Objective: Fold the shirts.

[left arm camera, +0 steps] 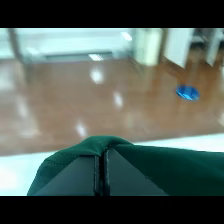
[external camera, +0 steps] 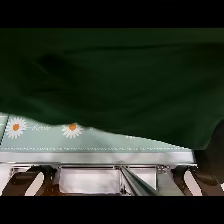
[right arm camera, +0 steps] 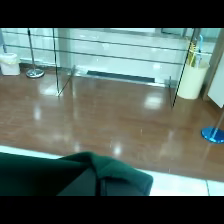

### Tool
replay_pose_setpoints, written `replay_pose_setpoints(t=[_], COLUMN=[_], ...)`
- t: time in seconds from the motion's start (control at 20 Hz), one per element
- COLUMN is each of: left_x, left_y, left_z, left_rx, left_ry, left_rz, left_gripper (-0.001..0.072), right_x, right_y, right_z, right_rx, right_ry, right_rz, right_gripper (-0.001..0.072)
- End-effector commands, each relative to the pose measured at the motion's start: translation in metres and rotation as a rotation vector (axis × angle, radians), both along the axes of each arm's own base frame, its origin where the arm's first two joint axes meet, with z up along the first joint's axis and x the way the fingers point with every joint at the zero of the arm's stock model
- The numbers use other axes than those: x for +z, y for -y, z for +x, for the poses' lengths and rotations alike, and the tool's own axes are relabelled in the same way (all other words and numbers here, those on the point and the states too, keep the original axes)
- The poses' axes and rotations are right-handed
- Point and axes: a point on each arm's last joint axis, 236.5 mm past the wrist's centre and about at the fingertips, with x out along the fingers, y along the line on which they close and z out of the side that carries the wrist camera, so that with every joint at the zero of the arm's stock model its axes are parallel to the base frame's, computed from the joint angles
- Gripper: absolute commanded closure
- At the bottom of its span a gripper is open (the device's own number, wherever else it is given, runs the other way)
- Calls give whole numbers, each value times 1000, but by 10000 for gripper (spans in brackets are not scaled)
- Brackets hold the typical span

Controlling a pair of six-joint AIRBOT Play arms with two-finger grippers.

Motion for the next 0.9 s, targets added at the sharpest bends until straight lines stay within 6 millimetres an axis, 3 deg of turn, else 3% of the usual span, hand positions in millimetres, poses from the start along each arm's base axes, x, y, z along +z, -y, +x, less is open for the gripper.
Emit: replay_pose_setpoints(t=[0.0,0.1,0.2,0.3,0.4,0.55,0.65,0.75,0.85], left_x=[3,-15,-46,-96,-160,-245,-271,-288,-316], left_y=[-41,-48,-45,-40,-31,-19,-14,-5,6], left_z=[-24,-10,17,53,97,161,212,261,294], left_rx=[133,171,171,174,166,155,180,172,149], left_ry=[30,-45,-152,-302,-463,-599,-555,-500,-508], left_rz=[24,45,45,54,66,71,-15,-68,-121], left_gripper=[683,683,682,682,682,681,681,682,682], right_x=[-13,-28,-50,-85,-136,-215,-265,-300,-336], right_y=[4,1,-8,-21,-30,-17,-5,-6,-1], right_z=[-11,-3,8,27,56,124,166,210,252], right_rx=[-31,-5,48,120,182,154,127,165,163], right_ry=[-52,-128,-223,-337,-460,-526,-602,-648,-693], right_rz=[16,24,53,120,205,332,377,438,505], right_gripper=[693,693,693,693,693,693,693,693,693])
